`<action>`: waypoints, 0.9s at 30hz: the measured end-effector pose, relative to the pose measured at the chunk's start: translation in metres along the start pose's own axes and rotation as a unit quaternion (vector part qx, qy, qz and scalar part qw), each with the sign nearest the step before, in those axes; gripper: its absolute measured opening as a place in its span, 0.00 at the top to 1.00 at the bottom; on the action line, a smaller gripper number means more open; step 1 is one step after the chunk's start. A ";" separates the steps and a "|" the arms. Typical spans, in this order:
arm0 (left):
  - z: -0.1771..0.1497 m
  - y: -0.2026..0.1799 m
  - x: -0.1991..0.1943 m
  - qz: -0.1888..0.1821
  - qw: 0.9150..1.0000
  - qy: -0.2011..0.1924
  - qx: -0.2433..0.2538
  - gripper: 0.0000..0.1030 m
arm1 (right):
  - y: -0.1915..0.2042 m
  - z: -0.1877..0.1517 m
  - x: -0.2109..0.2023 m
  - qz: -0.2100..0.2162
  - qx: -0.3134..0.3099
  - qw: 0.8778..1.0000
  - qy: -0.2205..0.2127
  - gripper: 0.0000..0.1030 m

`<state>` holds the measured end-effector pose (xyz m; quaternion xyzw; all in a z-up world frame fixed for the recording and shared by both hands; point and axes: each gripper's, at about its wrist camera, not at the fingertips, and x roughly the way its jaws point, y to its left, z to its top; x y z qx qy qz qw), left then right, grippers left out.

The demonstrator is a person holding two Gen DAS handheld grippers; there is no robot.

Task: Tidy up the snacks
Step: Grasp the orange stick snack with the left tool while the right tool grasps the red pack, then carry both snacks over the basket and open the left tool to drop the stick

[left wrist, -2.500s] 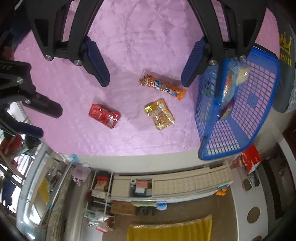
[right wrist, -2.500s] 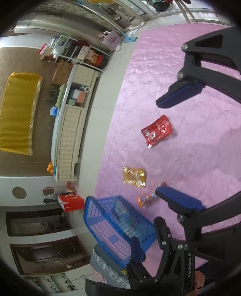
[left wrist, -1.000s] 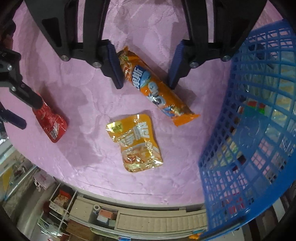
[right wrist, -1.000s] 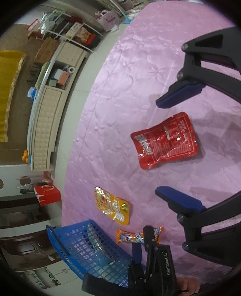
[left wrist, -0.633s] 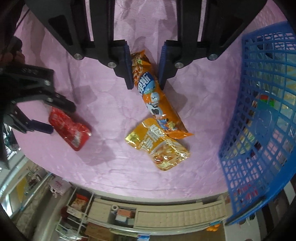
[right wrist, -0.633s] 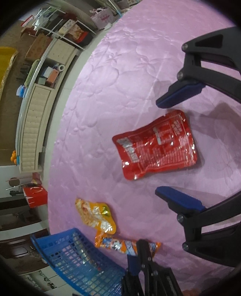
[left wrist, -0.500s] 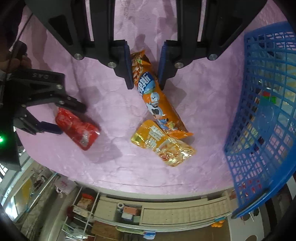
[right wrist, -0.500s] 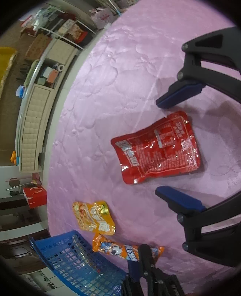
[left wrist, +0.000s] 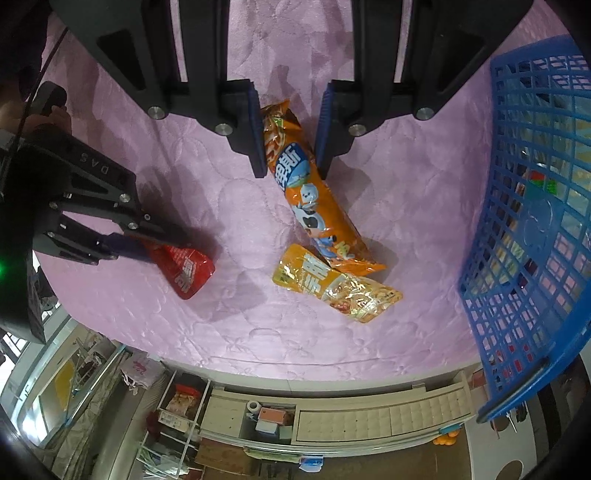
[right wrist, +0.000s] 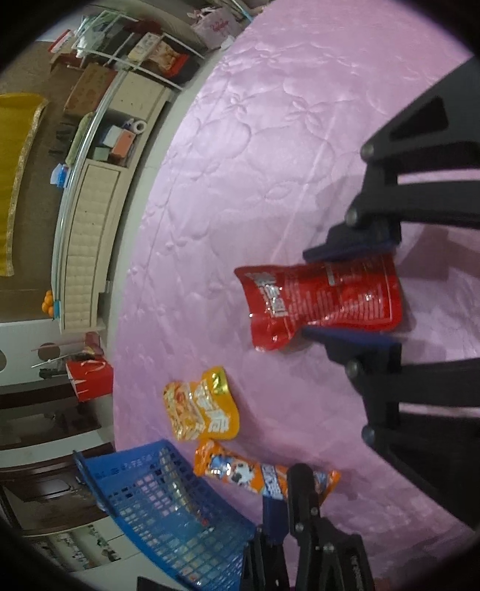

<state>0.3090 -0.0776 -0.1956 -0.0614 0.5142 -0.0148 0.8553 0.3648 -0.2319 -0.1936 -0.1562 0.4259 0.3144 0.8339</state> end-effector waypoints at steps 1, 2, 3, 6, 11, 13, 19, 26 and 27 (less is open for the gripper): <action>0.000 -0.003 0.000 0.002 1.000 -0.001 0.003 0.78 | 0.003 0.000 -0.001 -0.001 -0.001 1.000 -0.001 0.69; 0.001 -0.004 -0.002 0.002 1.000 -0.005 0.006 0.78 | 0.006 0.001 0.000 0.000 -0.002 1.000 -0.001 0.69; 0.001 -0.005 -0.004 0.000 1.000 -0.008 0.008 0.78 | 0.011 0.000 0.000 0.001 -0.005 1.000 0.002 0.70; -0.002 -0.004 -0.017 -0.009 1.000 -0.020 0.013 0.78 | 0.022 -0.001 -0.002 -0.003 -0.006 1.000 0.010 0.70; -0.009 -0.004 -0.039 -0.012 0.999 -0.034 0.028 0.78 | 0.028 -0.006 -0.019 -0.016 0.023 1.000 0.010 0.70; -0.014 -0.002 -0.050 -0.017 0.998 -0.040 0.033 0.78 | 0.034 -0.007 -0.027 -0.017 0.027 0.999 0.007 0.70; -0.026 0.008 -0.090 -0.049 0.997 -0.053 0.036 0.78 | 0.055 -0.014 -0.064 -0.012 0.052 0.999 -0.013 0.70; -0.035 0.018 -0.142 -0.050 0.993 -0.094 0.049 0.78 | 0.085 -0.007 -0.112 -0.020 0.061 0.997 -0.043 0.70; -0.037 0.022 -0.151 -0.052 0.992 -0.101 0.050 0.78 | 0.091 -0.004 -0.120 -0.020 0.061 0.997 -0.050 0.70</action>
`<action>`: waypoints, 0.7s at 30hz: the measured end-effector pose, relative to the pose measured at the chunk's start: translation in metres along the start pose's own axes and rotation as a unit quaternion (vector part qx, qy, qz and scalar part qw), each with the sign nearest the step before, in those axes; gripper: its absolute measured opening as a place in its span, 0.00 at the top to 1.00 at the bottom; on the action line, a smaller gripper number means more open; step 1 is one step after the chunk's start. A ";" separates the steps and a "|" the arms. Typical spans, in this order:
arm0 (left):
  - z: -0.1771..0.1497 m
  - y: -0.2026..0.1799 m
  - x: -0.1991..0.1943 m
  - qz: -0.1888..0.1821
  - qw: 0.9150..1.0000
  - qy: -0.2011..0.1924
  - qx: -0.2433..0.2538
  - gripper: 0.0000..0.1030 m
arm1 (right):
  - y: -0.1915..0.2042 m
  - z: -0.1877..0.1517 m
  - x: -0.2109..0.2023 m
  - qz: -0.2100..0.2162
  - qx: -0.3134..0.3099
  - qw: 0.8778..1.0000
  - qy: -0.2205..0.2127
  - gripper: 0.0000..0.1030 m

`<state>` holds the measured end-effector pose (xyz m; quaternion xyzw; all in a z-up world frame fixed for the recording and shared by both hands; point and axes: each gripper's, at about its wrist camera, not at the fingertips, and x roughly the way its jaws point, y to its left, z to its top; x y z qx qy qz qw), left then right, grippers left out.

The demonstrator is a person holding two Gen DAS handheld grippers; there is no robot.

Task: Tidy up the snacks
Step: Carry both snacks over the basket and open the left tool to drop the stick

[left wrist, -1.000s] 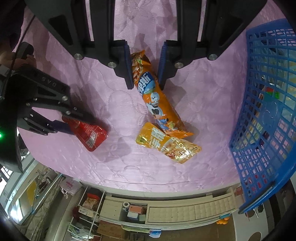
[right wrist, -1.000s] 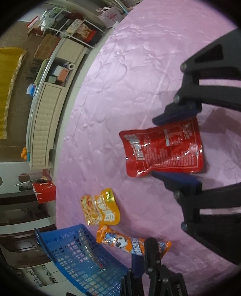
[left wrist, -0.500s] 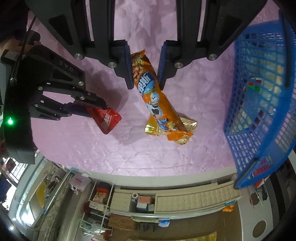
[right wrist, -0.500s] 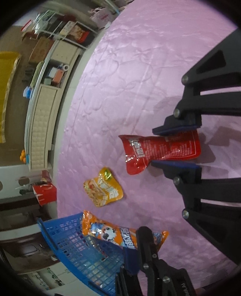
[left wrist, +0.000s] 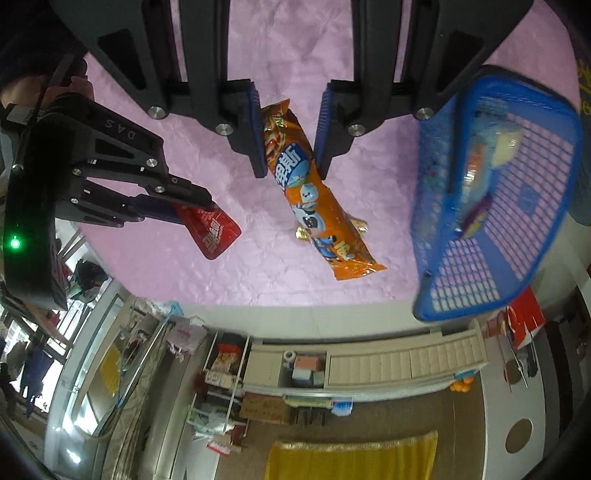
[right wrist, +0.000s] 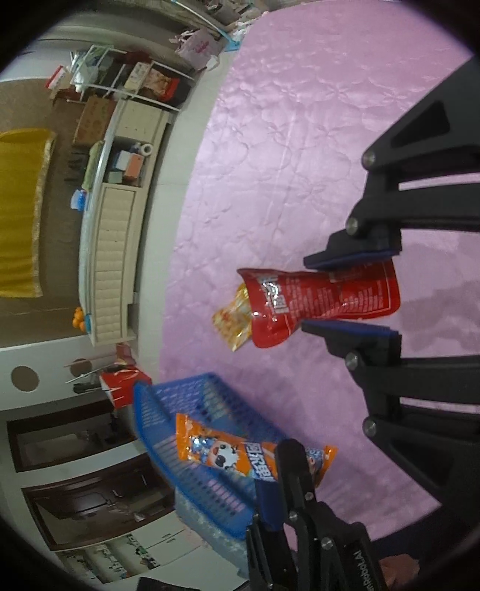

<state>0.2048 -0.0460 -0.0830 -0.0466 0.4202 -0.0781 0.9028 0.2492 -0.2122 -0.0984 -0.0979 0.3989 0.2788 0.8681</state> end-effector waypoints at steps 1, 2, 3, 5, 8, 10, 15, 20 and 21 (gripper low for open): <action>0.000 0.003 -0.007 -0.001 1.000 -0.006 0.001 0.78 | 0.005 0.004 -0.005 0.000 -0.002 1.000 -0.004 0.70; 0.000 0.006 -0.017 0.000 1.000 -0.013 0.004 0.78 | 0.012 0.007 -0.013 0.000 -0.006 1.000 -0.010 0.70; 0.000 0.009 -0.023 0.000 1.000 -0.017 0.004 0.78 | 0.018 0.010 -0.018 0.001 -0.009 1.000 -0.015 0.70; 0.000 0.017 -0.037 0.001 1.000 -0.027 0.004 0.78 | 0.030 0.016 -0.028 0.004 -0.012 1.000 -0.024 0.70; -0.001 0.029 -0.050 0.005 0.999 -0.037 0.000 0.78 | 0.044 0.024 -0.036 0.003 -0.015 0.999 -0.032 0.70; -0.002 0.040 -0.060 0.005 0.999 -0.042 -0.004 0.78 | 0.055 0.031 -0.041 0.008 -0.019 0.999 -0.037 0.70; -0.006 0.065 -0.081 0.013 0.999 -0.052 -0.009 0.78 | 0.085 0.046 -0.041 0.013 -0.037 0.998 -0.042 0.70; -0.002 0.098 -0.098 0.021 0.998 -0.062 -0.024 0.78 | 0.112 0.061 -0.026 0.011 -0.044 0.998 -0.035 0.70; -0.001 0.106 -0.100 0.023 0.997 -0.063 -0.027 0.78 | 0.115 0.064 -0.023 0.012 -0.042 0.998 -0.033 0.70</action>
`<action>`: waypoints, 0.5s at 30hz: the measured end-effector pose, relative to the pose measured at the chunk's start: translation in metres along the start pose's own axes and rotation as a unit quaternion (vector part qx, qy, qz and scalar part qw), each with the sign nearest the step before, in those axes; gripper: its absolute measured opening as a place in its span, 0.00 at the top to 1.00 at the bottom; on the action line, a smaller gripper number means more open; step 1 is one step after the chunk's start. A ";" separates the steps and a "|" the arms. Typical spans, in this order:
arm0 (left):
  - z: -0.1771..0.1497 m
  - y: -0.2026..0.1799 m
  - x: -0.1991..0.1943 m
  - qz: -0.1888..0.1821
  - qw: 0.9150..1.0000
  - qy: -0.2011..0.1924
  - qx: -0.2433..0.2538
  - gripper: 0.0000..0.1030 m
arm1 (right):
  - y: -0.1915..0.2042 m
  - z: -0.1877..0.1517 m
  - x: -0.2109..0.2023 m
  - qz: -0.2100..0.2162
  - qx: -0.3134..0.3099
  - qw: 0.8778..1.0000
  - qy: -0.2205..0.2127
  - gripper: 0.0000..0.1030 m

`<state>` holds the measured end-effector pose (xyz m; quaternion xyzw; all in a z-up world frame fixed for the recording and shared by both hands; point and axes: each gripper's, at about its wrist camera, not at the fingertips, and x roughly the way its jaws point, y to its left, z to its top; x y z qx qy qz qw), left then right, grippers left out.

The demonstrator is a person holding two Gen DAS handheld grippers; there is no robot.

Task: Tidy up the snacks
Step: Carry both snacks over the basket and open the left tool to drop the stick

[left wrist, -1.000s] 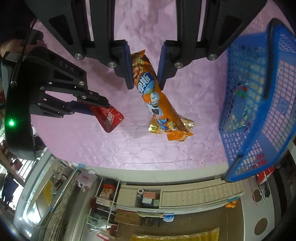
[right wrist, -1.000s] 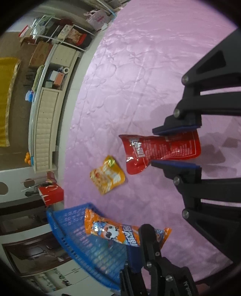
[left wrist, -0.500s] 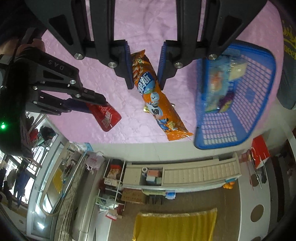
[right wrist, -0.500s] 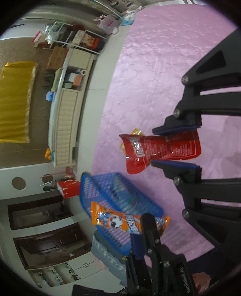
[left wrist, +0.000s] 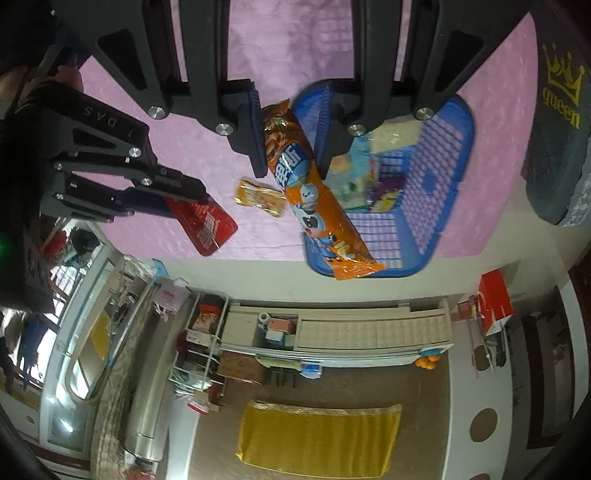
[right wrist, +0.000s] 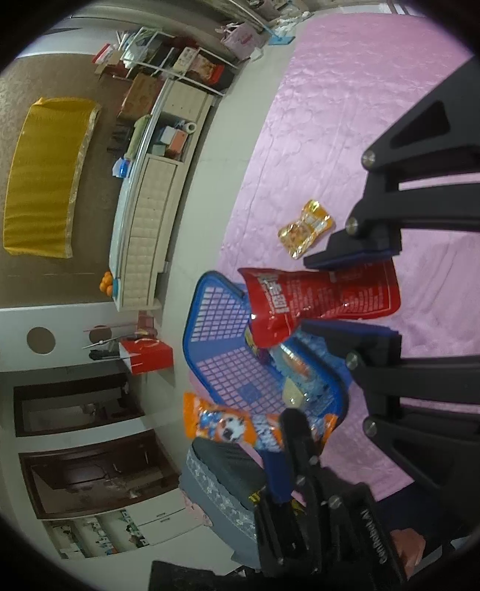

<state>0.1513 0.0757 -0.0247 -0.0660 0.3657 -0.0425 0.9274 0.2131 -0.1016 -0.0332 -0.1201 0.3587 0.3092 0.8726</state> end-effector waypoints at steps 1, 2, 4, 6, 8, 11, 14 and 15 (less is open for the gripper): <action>0.001 0.007 -0.001 0.003 1.000 0.000 -0.002 0.78 | 0.003 0.001 0.002 0.003 0.002 1.000 0.001 0.70; 0.003 0.012 -0.001 0.005 1.000 0.000 -0.004 0.78 | 0.007 0.004 0.005 0.007 0.004 1.000 0.003 0.70; 0.004 0.024 -0.002 0.008 1.000 0.001 -0.008 0.78 | 0.015 0.008 0.011 0.015 0.004 1.000 0.003 0.70; 0.004 0.036 0.000 0.014 1.000 0.004 -0.011 0.78 | 0.024 0.009 0.017 0.022 0.000 1.000 0.006 0.70; 0.005 0.046 0.003 0.017 1.000 0.006 -0.016 0.78 | 0.032 0.013 0.024 0.025 -0.006 1.000 0.010 0.70; 0.006 0.062 0.013 0.020 0.999 0.014 -0.025 0.78 | 0.043 0.018 0.036 0.029 -0.020 0.999 0.019 0.70; 0.006 0.071 0.022 0.024 0.999 0.021 -0.027 0.78 | 0.050 0.023 0.045 0.036 -0.026 0.999 0.023 0.70; 0.006 0.073 0.026 0.025 0.999 0.024 -0.028 0.78 | 0.051 0.023 0.048 0.037 -0.027 0.999 0.025 0.70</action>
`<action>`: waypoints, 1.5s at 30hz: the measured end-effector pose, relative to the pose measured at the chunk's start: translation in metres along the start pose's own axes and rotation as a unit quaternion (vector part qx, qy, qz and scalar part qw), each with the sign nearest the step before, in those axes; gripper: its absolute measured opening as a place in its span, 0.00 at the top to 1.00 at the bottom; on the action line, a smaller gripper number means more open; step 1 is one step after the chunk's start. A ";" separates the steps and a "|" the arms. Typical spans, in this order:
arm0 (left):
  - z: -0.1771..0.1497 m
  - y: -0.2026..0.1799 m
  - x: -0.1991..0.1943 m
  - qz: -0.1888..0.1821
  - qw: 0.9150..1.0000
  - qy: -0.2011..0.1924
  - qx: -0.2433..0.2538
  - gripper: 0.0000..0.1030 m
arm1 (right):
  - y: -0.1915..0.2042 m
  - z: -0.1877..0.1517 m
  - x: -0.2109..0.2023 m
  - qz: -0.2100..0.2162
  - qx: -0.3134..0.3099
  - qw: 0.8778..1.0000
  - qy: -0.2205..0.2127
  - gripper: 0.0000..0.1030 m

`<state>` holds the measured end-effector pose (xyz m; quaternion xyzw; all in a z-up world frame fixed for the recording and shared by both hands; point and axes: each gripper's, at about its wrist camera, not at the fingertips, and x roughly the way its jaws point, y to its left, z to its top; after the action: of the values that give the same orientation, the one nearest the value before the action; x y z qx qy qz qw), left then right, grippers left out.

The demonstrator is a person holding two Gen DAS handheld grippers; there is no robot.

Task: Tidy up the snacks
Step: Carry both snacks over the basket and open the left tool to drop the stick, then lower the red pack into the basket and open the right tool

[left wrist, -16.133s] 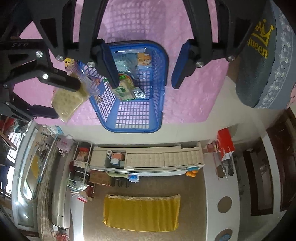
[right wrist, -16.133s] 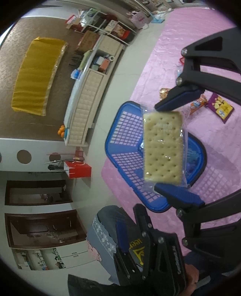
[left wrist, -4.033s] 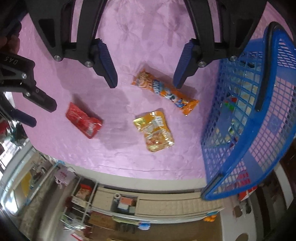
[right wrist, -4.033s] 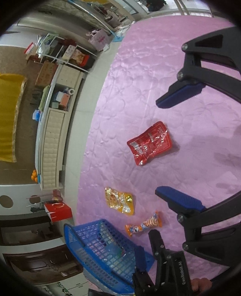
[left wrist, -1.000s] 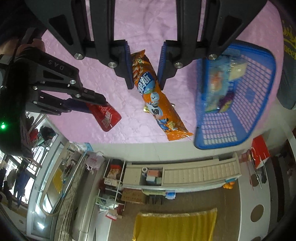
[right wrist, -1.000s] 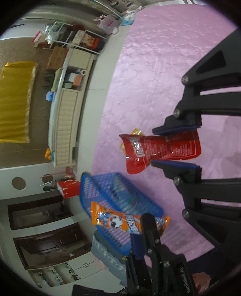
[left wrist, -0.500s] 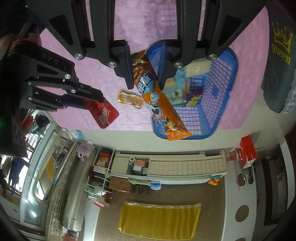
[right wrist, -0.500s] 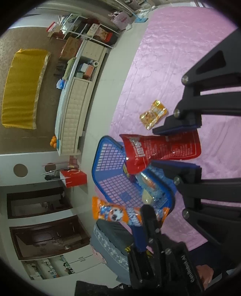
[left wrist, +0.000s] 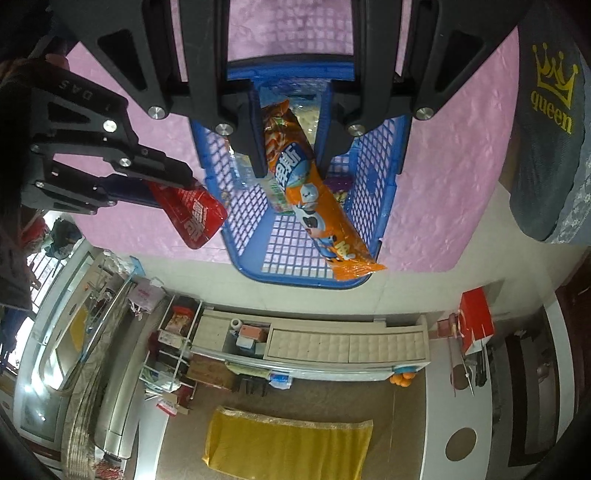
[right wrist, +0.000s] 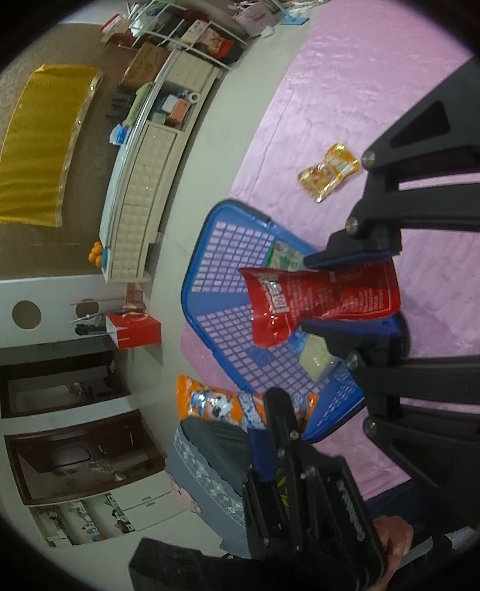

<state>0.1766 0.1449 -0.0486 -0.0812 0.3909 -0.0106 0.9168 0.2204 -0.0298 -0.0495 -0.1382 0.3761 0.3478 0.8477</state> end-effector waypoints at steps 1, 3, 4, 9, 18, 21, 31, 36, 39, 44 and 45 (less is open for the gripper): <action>0.001 0.001 0.004 0.000 1.000 0.003 0.001 0.78 | 0.001 0.001 0.003 0.001 -0.001 1.000 0.001 0.70; 0.000 0.000 0.011 0.002 1.000 0.008 0.003 0.78 | 0.001 0.002 0.006 0.003 -0.004 1.000 0.004 0.70; 0.002 0.000 0.015 0.003 1.000 0.010 0.005 0.78 | 0.001 0.003 0.008 0.003 -0.004 1.000 0.004 0.70; 0.005 -0.007 0.028 0.016 0.999 0.014 0.032 0.75 | -0.004 0.002 0.014 0.007 0.001 1.000 0.008 0.70; 0.014 0.000 0.013 0.044 0.998 -0.017 0.036 0.31 | -0.014 0.000 0.013 0.001 0.017 1.000 0.018 0.70; 0.011 0.008 0.004 0.045 0.999 -0.019 0.022 0.31 | -0.009 0.003 0.009 0.005 0.018 1.000 0.016 0.70; 0.000 0.036 -0.024 0.060 0.998 -0.033 -0.004 0.31 | 0.028 0.022 0.015 0.012 -0.017 1.000 0.020 0.70; -0.008 0.059 -0.028 0.072 0.997 -0.030 -0.018 0.31 | 0.046 0.034 0.030 0.016 -0.038 0.999 0.030 0.70; -0.009 0.068 -0.027 0.077 0.996 -0.028 -0.024 0.31 | 0.053 0.040 0.041 0.014 -0.050 0.998 0.037 0.70; -0.010 0.079 -0.022 0.079 0.996 -0.021 -0.033 0.31 | 0.062 0.047 0.056 0.010 -0.060 0.997 0.051 0.70; -0.010 0.081 -0.021 0.077 0.996 -0.020 -0.035 0.31 | 0.063 0.047 0.058 0.008 -0.064 0.997 0.053 0.70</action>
<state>0.1513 0.2248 -0.0528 -0.0832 0.3779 0.0753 0.9190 0.2297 0.0671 -0.0579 -0.2071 0.3983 0.3700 0.8134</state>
